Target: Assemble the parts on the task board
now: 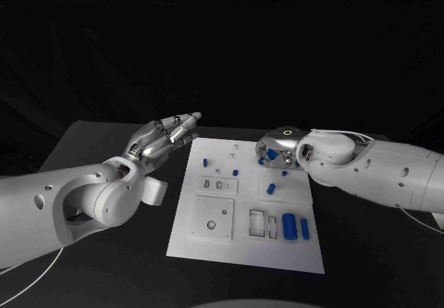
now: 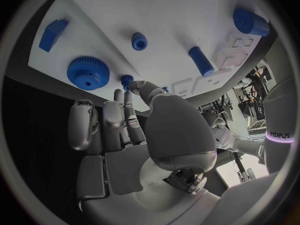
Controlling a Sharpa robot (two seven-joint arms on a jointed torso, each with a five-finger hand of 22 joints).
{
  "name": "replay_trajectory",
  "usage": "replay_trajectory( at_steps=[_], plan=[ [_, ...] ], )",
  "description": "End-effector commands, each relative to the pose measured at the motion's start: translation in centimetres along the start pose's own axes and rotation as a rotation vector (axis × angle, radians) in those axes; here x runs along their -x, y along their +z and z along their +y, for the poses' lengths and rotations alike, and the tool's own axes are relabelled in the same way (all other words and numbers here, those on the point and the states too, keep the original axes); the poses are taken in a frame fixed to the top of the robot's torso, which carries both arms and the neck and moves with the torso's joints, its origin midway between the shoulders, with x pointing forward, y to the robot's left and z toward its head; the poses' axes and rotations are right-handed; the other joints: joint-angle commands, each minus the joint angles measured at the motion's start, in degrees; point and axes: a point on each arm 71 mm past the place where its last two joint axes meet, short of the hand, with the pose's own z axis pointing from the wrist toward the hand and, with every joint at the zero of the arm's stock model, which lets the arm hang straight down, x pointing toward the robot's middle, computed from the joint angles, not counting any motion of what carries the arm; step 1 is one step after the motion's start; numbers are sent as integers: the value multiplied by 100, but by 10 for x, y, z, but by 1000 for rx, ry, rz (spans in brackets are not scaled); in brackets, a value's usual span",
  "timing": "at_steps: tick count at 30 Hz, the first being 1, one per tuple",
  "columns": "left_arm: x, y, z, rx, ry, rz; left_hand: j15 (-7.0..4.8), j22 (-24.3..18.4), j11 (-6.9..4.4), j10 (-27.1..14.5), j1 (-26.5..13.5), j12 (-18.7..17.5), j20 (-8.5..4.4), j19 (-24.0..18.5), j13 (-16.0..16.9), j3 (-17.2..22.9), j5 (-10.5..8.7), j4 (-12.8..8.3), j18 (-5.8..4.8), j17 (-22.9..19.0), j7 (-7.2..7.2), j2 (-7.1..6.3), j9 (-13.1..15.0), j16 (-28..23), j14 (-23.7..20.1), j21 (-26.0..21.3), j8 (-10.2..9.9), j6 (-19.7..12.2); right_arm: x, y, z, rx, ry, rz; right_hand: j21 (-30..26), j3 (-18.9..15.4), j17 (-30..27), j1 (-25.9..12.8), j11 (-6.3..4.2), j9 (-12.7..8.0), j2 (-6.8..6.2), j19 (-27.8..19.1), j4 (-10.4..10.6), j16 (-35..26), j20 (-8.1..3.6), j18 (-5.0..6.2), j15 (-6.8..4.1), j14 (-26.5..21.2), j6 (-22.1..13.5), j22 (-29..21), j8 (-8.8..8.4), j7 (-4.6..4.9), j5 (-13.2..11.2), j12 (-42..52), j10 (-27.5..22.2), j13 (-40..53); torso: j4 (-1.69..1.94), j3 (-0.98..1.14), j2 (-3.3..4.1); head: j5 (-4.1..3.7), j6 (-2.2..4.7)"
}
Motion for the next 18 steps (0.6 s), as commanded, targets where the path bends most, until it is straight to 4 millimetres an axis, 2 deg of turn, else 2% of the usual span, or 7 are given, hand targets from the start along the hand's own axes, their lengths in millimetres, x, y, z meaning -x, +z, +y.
replay_trajectory(
  at_steps=[1,5,8,12,15,18],
  plan=[
    [-2,1,-1,-4,-4,22,44,10,42,-18,70,38,10,52,8,18,34,-11,1,6,19,12,6,31,-11,24,33,51,-2,1,1,14,13,4,-37,46,-35,-31,47,1,-27,-19,8,-39,-11,-60,-3,-35,-105,107,-87,-19,-60,-61,21,-3,4,-2,-5,8,-19],
    [-2,1,-1,-1,-4,22,49,11,48,-15,86,50,11,58,9,22,45,-12,-4,7,24,9,7,42,-7,28,42,69,-5,2,0,9,18,20,-77,86,-104,-64,83,-36,-59,-58,18,-75,12,-51,26,-73,-218,80,-219,-24,-166,-151,-33,-14,4,-2,-9,18,-36],
    [-2,1,0,2,-3,22,53,11,52,-14,99,57,11,61,8,25,58,-12,-7,7,29,6,9,47,-6,30,50,87,-7,1,0,5,21,29,-134,186,-180,-128,178,-207,-143,-107,35,-112,74,-38,110,-121,-423,52,-528,-63,-235,-432,-223,-102,1,-3,-9,18,-48],
    [-1,2,0,5,-3,22,56,12,56,-14,108,62,12,65,8,28,68,-12,-11,7,33,6,10,53,-5,33,56,99,-7,1,0,4,24,31,-202,216,-272,-143,224,-330,-190,-180,19,-154,119,-21,141,-193,-526,5,-725,-95,-254,-636,-399,-164,1,-4,-16,21,-65],
    [-1,2,1,7,-2,22,61,13,61,-11,118,72,13,69,9,31,79,-11,-14,9,37,6,13,64,0,37,65,121,-8,1,0,6,26,33,-212,236,-262,-126,230,-347,-161,-182,10,-148,133,-19,147,-194,-462,11,-738,-84,-241,-665,-378,-170,2,-3,-18,19,-73],
    [-1,2,1,8,-3,23,64,14,65,-8,123,79,13,74,9,34,86,-10,-17,9,41,7,15,71,3,40,72,141,-8,1,0,10,26,29,-204,265,-226,-87,194,-300,-113,-159,-15,-125,131,-20,127,-177,-209,44,-647,-50,-150,-617,-178,-146,1,-4,-21,15,-84]
  ],
)
